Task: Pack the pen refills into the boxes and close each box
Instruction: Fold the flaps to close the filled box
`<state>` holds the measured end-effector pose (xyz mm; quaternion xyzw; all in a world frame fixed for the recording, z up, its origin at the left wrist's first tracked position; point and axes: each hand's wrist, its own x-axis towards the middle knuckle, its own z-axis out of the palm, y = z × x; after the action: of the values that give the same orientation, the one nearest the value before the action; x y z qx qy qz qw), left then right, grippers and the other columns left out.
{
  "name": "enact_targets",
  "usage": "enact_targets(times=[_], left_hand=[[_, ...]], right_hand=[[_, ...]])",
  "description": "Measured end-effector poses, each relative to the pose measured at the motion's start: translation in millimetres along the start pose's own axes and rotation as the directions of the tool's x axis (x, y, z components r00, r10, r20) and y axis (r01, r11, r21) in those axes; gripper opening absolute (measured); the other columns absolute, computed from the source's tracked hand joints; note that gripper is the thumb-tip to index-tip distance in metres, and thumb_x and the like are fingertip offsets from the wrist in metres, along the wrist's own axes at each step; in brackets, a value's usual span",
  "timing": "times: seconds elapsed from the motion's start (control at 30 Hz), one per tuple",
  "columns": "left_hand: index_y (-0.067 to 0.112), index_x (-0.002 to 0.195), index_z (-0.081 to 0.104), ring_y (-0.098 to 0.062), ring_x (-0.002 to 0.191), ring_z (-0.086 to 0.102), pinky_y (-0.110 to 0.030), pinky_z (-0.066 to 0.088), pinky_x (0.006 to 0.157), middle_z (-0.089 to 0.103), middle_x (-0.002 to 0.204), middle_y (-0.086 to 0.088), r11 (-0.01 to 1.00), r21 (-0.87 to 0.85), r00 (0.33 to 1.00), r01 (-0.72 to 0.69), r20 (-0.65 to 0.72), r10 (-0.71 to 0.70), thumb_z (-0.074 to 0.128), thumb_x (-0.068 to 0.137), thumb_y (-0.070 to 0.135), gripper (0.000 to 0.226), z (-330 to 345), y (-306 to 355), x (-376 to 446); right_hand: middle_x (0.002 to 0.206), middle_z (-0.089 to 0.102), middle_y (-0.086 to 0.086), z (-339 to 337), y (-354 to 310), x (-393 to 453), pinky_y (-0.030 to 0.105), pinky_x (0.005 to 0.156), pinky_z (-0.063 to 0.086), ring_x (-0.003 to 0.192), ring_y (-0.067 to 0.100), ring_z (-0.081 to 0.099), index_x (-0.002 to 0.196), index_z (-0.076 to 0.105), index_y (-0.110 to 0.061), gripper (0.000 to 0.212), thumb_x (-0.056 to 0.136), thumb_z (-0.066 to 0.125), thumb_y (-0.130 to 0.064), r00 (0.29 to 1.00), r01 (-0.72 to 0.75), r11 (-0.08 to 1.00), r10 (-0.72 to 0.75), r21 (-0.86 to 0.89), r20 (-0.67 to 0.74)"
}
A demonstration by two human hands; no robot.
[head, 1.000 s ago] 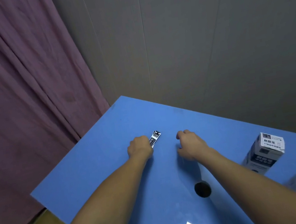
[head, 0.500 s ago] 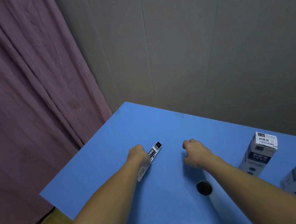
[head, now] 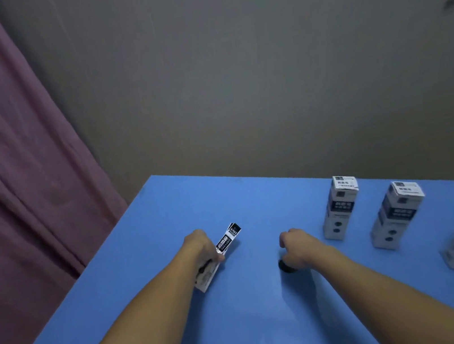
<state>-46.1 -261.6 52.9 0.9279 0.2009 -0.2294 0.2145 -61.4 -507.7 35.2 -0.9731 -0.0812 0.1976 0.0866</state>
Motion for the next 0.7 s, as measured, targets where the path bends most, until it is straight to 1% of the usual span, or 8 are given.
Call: enact_targets(times=[0.03, 0.17, 0.27, 0.4, 0.47, 0.53, 0.6, 0.7], left_hand=[[0.012, 0.095, 0.06, -0.023, 0.086, 0.062, -0.028, 0.048, 0.069, 0.067, 0.104, -0.004, 1.0, -0.014, 1.0, -0.025, 0.007, 0.025, 0.09, 0.066, 0.039, 0.05, 4.4, 3.4, -2.7], [0.013, 0.082, 0.058, -0.021, 0.078, 0.061, -0.026, 0.047, 0.064, 0.067, 0.092, -0.003, 0.985, 0.004, 0.984, -0.172, 0.049, 0.172, 0.087, 0.066, 0.037, 0.04, 27.9, 19.3, -16.4], [0.01, 0.088, 0.067, -0.022, 0.083, 0.066, -0.027, 0.052, 0.068, 0.071, 0.095, -0.006, 0.962, -0.015, 0.96, -0.273, 0.063, 0.273, 0.084, 0.068, 0.03, 0.033, 50.1, 32.6, -31.2], [0.011, 0.09, 0.069, -0.022, 0.082, 0.065, -0.027, 0.051, 0.068, 0.071, 0.094, -0.005, 0.931, -0.043, 0.926, -0.362, 0.094, 0.365, 0.082, 0.07, 0.03, 0.031, 76.7, 50.7, -58.2], [0.015, 0.078, 0.066, -0.022, 0.079, 0.062, -0.027, 0.049, 0.065, 0.07, 0.088, -0.004, 0.914, -0.017, 0.907, -0.405, 0.116, 0.404, 0.081, 0.072, 0.031, 0.022, 89.0, 62.1, -73.2], [0.018, 0.068, 0.062, -0.021, 0.077, 0.06, -0.026, 0.048, 0.065, 0.068, 0.085, -0.004, 0.891, 0.009, 0.883, -0.454, 0.141, 0.448, 0.079, 0.075, 0.028, 0.021, 100.5, 75.3, -90.0], [0.016, 0.078, 0.067, -0.021, 0.078, 0.062, -0.028, 0.051, 0.07, 0.072, 0.091, -0.005, 0.87, 0.027, 0.861, -0.492, 0.161, 0.482, 0.08, 0.075, 0.028, 0.018, 110.1, 90.1, -106.5], [0.011, 0.091, 0.071, -0.023, 0.087, 0.067, -0.03, 0.055, 0.076, 0.072, 0.094, -0.007, 0.847, 0.024, 0.837, -0.531, 0.17, 0.52, 0.08, 0.075, 0.029, 0.026, 123.6, 113.9, -129.7]], right_hand=[[0.128, 0.049, 0.01, 3.1, 4.3, -10.0, 0.038, 0.096, 0.048, 0.115, 0.029, 0.053, 0.125, 0.052, -0.009, 0.036, 0.091, 0.049, -0.019, 1.0, -0.03, 1.0, 0.03, 0.009, -0.008], [0.128, 0.049, 0.009, 17.3, 26.1, -53.3, 0.037, 0.092, 0.048, 0.113, 0.028, 0.054, 0.125, 0.052, -0.012, 0.035, 0.091, 0.053, -0.022, 0.985, -0.165, 0.983, 0.169, 0.082, -0.041], [0.13, 0.05, 0.009, 28.6, 43.1, -90.5, 0.033, 0.092, 0.046, 0.116, 0.027, 0.053, 0.128, 0.051, -0.012, 0.04, 0.091, 0.057, -0.027, 0.96, -0.255, 0.951, 0.271, 0.178, -0.074], [0.133, 0.052, 0.009, 43.9, 67.9, -142.1, 0.033, 0.095, 0.047, 0.118, 0.025, 0.054, 0.13, 0.052, -0.012, 0.047, 0.089, 0.062, -0.031, 0.909, -0.357, 0.888, 0.402, 0.29, -0.112], [0.132, 0.053, 0.01, 47.9, 83.0, -168.6, 0.033, 0.095, 0.047, 0.118, 0.026, 0.054, 0.13, 0.051, -0.011, 0.048, 0.088, 0.063, -0.031, 0.879, -0.409, 0.855, 0.463, 0.32, -0.114], [0.13, 0.055, 0.012, 50.4, 100.0, -193.4, 0.032, 0.093, 0.047, 0.118, 0.027, 0.054, 0.129, 0.051, -0.009, 0.048, 0.088, 0.063, -0.03, 0.843, -0.457, 0.819, 0.523, 0.346, -0.124], [0.129, 0.056, 0.013, 53.6, 116.9, -216.7, 0.032, 0.093, 0.046, 0.118, 0.028, 0.055, 0.13, 0.051, -0.009, 0.049, 0.088, 0.063, -0.031, 0.806, -0.502, 0.78, 0.579, 0.373, -0.127], [0.13, 0.055, 0.011, 60.1, 139.5, -249.7, 0.033, 0.094, 0.047, 0.119, 0.028, 0.054, 0.13, 0.05, -0.009, 0.05, 0.089, 0.063, -0.033, 0.759, -0.545, 0.73, 0.638, 0.413, -0.126]])
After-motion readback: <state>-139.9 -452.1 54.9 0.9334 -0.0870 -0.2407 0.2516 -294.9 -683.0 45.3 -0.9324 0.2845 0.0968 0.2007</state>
